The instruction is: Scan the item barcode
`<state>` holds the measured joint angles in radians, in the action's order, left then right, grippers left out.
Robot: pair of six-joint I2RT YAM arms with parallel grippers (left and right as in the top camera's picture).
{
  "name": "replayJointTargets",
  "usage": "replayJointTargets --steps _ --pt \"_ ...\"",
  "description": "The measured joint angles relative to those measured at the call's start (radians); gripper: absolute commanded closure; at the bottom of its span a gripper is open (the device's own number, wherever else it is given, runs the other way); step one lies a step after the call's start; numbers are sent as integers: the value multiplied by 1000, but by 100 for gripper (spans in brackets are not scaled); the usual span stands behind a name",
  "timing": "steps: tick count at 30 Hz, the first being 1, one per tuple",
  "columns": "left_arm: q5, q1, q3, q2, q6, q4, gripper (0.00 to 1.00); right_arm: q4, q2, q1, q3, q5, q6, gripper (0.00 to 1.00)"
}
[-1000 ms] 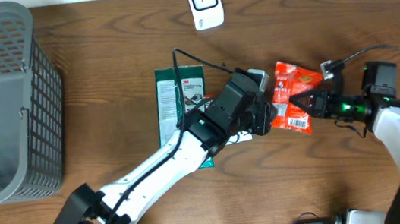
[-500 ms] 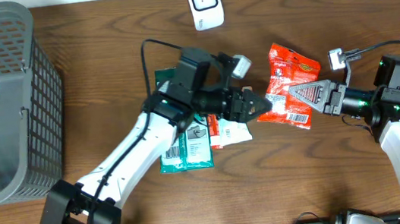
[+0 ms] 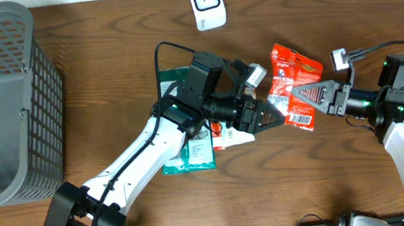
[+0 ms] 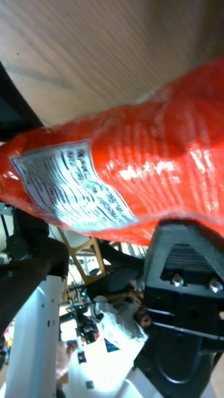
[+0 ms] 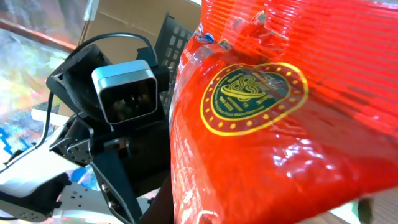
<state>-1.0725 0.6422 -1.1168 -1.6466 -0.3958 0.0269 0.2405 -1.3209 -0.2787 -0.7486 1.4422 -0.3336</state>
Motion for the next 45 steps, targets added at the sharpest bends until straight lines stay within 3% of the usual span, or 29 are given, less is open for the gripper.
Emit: replayJointTargets --steps 15,18,20,23,26,30,36,40,45 --pt "36 42 0 0 1 -66 51 -1 0 -1 0 2 -50 95" --pt "44 43 0 0 3 -69 64 -2 0 1 0 2 -64 94" --pt "64 42 0 0 1 -68 81 -3 0 3 0 2 -69 88" --pt "76 42 0 0 2 -68 91 -4 0 4 0 5 -76 78" --pt "81 43 0 0 3 -64 93 -27 0 4 0 4 -81 61" --pt "78 43 0 0 3 -53 93 -71 0 4 0 5 -78 47" --pt "-58 24 0 0 3 -52 93 -134 0 4 0 5 -76 34" --pt "-204 6 0 0 3 -56 93 -140 0 4 0 16 -77 35" --pt "-275 6 0 0 8 -60 93 -130 0 4 0 71 -77 49"
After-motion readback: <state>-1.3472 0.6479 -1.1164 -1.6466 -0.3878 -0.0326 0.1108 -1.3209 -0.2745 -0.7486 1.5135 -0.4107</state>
